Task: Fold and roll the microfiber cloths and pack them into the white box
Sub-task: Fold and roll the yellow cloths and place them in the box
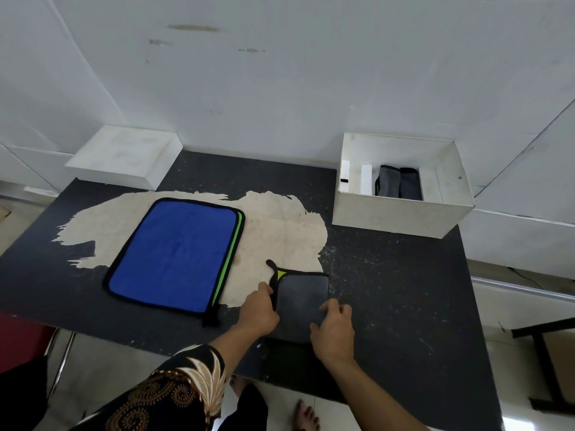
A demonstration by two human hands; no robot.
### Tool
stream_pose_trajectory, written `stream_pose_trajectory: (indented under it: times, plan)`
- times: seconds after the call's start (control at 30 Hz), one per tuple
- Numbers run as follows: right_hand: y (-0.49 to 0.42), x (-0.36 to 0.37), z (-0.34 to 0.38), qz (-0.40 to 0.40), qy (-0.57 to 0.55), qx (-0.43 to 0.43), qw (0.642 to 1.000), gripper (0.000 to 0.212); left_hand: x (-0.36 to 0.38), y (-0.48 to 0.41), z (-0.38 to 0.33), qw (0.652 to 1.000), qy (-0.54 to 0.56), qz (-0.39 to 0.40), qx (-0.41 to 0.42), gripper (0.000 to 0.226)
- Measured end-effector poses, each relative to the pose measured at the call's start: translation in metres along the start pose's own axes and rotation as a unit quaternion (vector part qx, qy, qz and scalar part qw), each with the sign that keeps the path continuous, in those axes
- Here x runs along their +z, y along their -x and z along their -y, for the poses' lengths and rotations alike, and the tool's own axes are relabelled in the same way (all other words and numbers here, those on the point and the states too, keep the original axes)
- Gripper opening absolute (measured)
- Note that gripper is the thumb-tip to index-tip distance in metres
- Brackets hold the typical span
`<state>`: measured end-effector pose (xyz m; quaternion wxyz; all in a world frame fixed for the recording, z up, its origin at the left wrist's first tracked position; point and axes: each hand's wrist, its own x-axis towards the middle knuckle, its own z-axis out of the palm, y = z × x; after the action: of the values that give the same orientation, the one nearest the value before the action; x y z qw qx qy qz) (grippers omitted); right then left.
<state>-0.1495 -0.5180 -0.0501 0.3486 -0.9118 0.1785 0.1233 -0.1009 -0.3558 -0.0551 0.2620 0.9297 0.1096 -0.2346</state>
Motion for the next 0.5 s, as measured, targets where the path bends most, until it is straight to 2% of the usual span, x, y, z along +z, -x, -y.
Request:
stream_pose_trajectory:
  times: [0.3,0.5]
  plan:
    - [-0.007,-0.031,-0.019,-0.073,-0.062,0.014,0.995,0.031,0.018,0.006,-0.029,0.995,0.078,-0.022,0.054,0.047]
    - [-0.004,-0.036,-0.033,-0.028,-0.024,0.058,0.998,0.033,0.027,0.009,-0.044,0.997,0.063,-0.041,0.004,0.043]
